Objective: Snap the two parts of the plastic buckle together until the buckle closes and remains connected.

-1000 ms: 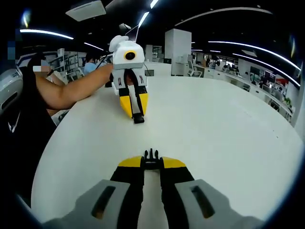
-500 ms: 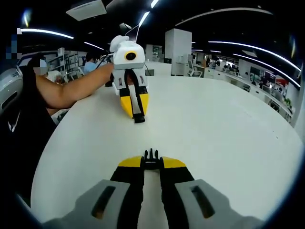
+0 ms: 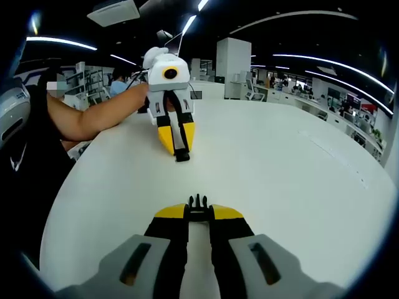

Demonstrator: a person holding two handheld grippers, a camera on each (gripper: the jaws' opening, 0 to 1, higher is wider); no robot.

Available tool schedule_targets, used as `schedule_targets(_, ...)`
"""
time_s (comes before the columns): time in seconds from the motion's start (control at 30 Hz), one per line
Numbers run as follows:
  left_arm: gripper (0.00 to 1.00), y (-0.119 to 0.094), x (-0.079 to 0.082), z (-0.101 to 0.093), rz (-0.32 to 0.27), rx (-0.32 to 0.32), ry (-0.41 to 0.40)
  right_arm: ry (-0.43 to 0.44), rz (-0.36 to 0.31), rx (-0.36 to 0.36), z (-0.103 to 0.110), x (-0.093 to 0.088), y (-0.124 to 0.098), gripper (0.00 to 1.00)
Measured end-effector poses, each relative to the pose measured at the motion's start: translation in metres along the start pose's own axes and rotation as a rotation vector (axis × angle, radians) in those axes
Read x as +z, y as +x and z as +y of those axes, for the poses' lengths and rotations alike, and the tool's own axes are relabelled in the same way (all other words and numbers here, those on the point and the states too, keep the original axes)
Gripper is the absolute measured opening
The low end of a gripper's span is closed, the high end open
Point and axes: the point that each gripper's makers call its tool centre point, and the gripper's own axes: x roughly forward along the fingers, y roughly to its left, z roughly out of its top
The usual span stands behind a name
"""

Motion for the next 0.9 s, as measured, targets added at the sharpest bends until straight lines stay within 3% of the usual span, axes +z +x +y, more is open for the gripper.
schedule_targets(0.9,0.11,0.009,0.005,-0.004,-0.035,-0.029,-0.014,-0.001,-0.020,0.031,0.007,0.002,0.003,0.12)
